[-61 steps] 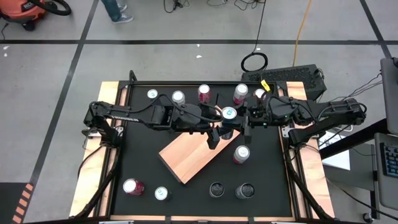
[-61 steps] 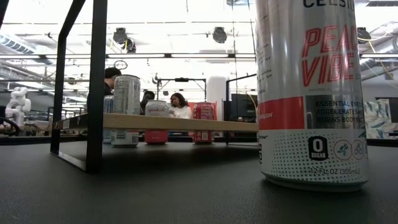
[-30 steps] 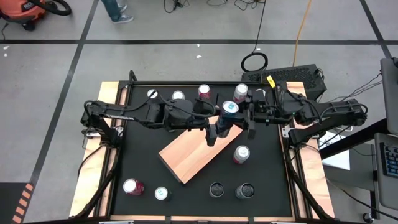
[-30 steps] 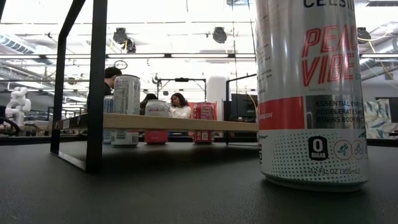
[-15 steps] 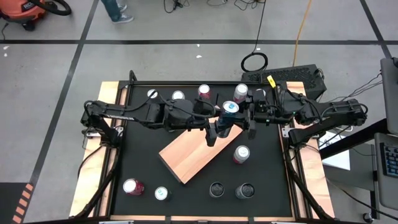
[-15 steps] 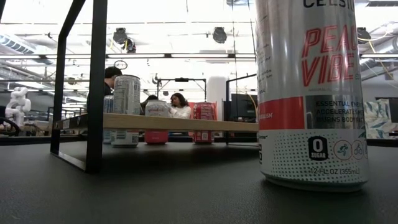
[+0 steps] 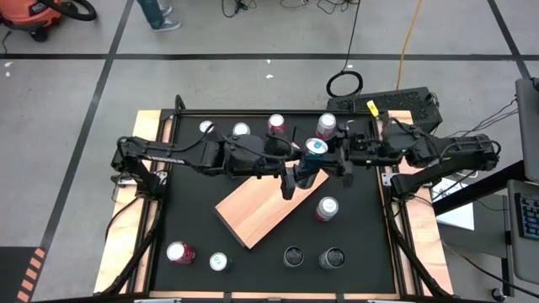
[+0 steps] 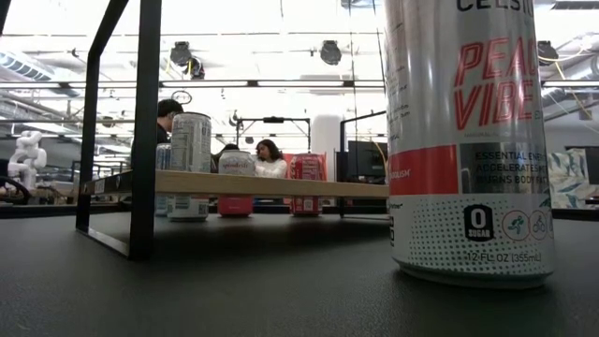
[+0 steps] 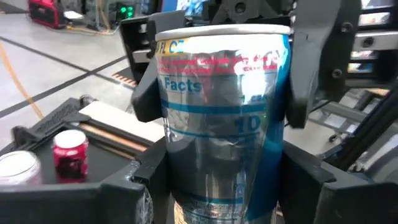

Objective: Place canned beverage on shelf
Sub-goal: Put the bottom right blue soda can on the shelf

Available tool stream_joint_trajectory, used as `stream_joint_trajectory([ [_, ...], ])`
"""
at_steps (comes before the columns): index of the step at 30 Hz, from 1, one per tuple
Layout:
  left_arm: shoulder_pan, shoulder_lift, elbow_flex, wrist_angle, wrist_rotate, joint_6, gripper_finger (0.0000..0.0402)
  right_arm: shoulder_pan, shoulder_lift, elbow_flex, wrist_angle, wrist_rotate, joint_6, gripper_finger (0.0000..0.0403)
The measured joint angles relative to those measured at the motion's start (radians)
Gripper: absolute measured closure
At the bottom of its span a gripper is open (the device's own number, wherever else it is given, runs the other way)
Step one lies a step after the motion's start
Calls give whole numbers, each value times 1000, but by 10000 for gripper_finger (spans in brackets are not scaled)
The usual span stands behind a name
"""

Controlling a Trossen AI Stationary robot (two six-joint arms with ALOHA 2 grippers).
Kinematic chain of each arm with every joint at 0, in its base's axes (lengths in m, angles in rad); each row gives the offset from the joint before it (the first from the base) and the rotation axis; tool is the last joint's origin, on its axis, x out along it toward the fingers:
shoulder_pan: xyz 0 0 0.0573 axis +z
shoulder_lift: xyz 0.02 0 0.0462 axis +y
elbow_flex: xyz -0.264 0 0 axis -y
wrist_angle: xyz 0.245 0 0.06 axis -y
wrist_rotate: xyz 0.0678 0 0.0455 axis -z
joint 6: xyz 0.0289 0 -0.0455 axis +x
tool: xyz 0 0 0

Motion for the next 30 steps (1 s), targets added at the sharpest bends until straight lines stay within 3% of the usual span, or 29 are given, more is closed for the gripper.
stream_joint_trajectory([
  [5,-1,-12,3,76,14,5,194,0,-42,19,-41,-24,20,79],
  [10,-2,-10,1,117,18,28,194,0,-61,142,-307,-25,4,43],
  [18,-2,-13,3,126,18,51,194,0,-5,473,-675,8,-74,38],
  [30,9,-13,3,201,19,78,194,-31,275,1019,-926,3,-232,38],
])
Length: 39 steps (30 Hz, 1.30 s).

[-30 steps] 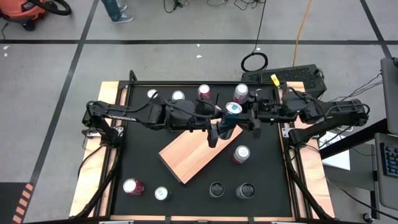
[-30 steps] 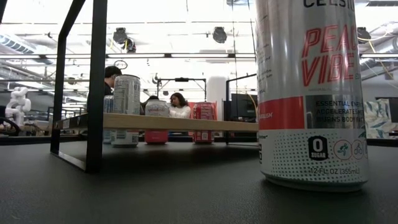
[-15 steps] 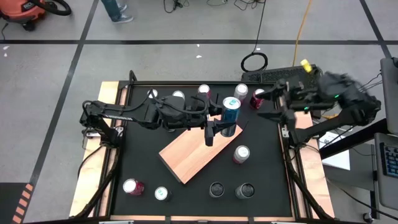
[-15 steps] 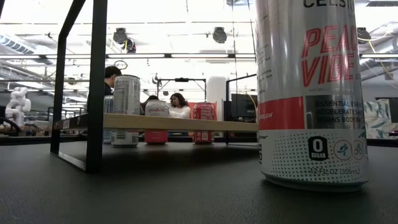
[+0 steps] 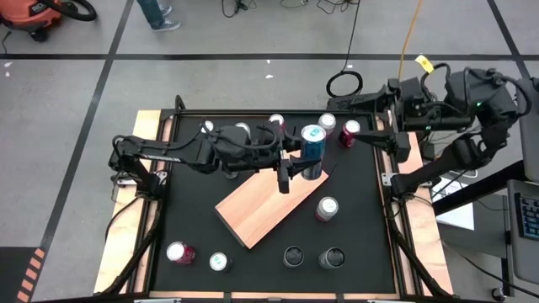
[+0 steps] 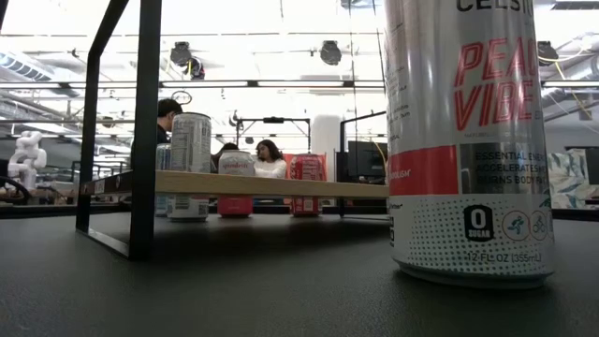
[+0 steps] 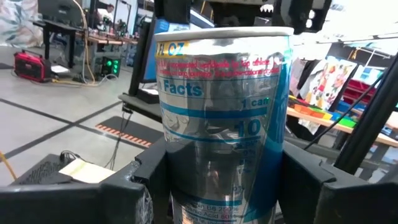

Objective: Place canned beverage on shelf
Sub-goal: Put the bottom right blue soda can on the shelf

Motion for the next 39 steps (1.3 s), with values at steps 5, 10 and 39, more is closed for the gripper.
stream_joint_trajectory([
  [5,-10,0,0,1,0,0,194,-54,27,14,11,-97,34,38],
  [10,-22,0,0,0,12,-2,194,-86,57,32,-19,-173,47,38],
  [39,-27,0,0,-145,16,7,191,-120,180,35,-97,-473,56,37],
])
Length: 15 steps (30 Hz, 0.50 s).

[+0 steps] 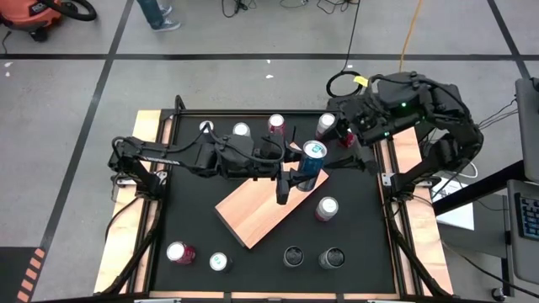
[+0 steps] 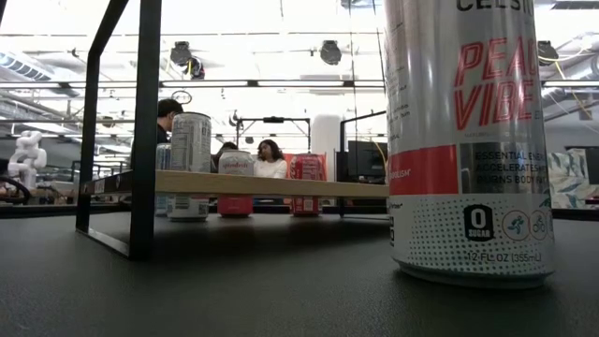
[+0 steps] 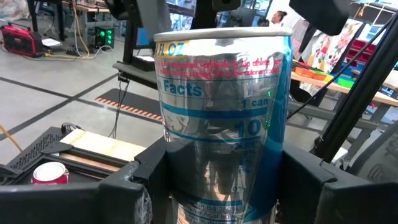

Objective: Place canned beverage on shelf
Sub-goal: Put the bottom right blue soda can on the shelf

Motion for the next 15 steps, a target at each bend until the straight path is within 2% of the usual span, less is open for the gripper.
stream_joint_trajectory([
  [8,0,0,0,1,0,25,190,0,47,0,0,6,-69,41],
  [15,0,0,0,-20,-44,26,189,0,67,0,7,7,-107,75],
])
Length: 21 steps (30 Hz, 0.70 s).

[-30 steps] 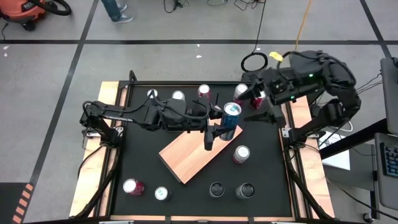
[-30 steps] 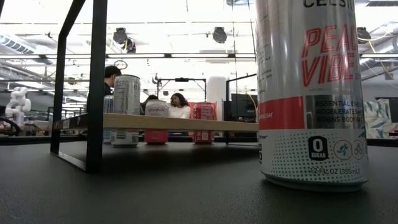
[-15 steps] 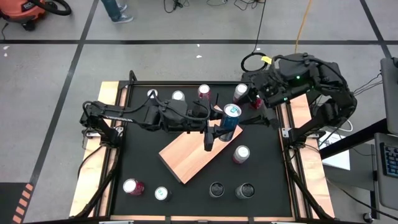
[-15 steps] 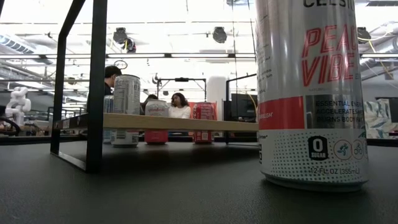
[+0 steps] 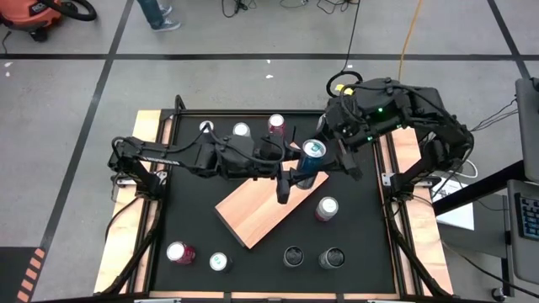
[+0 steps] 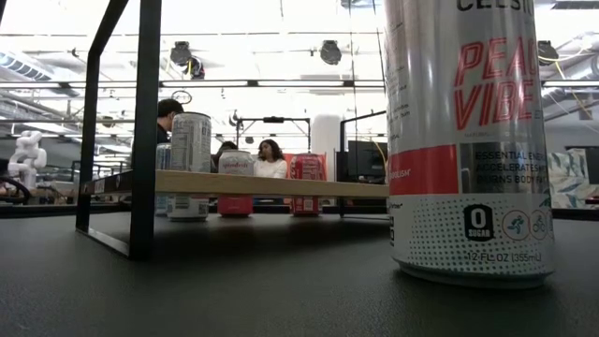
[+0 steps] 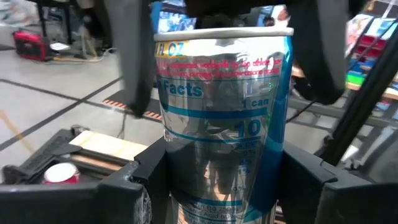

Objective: Place canned beverage on shelf
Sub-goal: Put the bottom right blue soda can on the shelf

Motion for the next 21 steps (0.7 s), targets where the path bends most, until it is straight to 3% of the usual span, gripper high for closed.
stream_joint_trajectory([
  [6,-2,0,0,-30,-52,2,189,-1,6,0,-2,50,-1,113],
  [21,-2,1,-1,-42,-78,69,189,-1,30,0,-56,50,-74,195],
])
